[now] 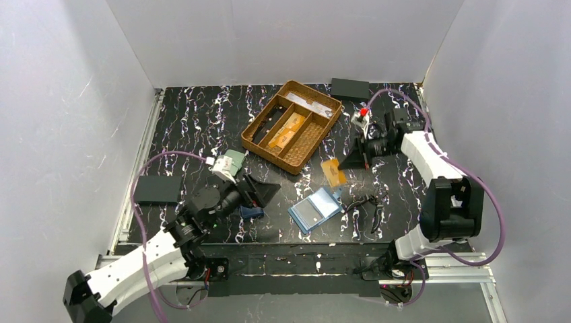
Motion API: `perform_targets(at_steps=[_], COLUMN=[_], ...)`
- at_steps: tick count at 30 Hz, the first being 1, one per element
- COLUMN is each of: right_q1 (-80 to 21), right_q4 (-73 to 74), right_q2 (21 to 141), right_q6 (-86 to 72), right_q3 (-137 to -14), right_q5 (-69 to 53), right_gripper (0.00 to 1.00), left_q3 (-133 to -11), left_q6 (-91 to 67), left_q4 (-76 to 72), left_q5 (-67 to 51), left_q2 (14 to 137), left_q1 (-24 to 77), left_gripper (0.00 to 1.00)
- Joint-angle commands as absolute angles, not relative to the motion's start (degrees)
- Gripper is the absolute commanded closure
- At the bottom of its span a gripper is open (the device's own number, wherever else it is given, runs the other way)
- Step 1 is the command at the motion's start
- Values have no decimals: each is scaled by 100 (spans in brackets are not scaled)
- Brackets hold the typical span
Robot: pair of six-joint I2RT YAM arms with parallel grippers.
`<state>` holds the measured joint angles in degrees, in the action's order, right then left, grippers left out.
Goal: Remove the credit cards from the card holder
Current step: Remove the credit card from the card holder, then place the credit card in the storage box.
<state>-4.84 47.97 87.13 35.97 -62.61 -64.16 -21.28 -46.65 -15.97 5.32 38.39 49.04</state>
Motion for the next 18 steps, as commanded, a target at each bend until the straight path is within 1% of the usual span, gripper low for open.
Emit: perform_targets(at_steps=[1, 4, 10, 11, 13, 18], right_q1=[-496, -587, -1011, -1088, -1262, -1735], right_q4=[5410, 4690, 1299, 1013, 975, 262], right_q2=[9162, 9563, 9813, 9949, 10351, 11207], right_q6=[3681, 2485, -753, -1013, -1372, -2670], right_q3=[-7522, -7968, -8003, -8174, -8625, -9394], right_q5=[-6813, -6873, -6030, -5915, -5681, -4940], right_gripper=[99, 99, 99, 99, 99, 99], left_q3=[-2474, -2766, -3171, -3218, -3292, -3333], left_q6=[-3676, -3616, -3354, -3323, -3282, -3192], left_q4=[-626, -285, -202, -200, -207, -270], left_q5=[1092, 908, 666, 664, 653, 613], left_q2=[3285, 3444, 3979, 4061, 4190, 4412], left_q1=[4612, 4295, 3969, 3919, 3822, 3621], left_gripper=[2, 2, 2, 2, 2, 2])
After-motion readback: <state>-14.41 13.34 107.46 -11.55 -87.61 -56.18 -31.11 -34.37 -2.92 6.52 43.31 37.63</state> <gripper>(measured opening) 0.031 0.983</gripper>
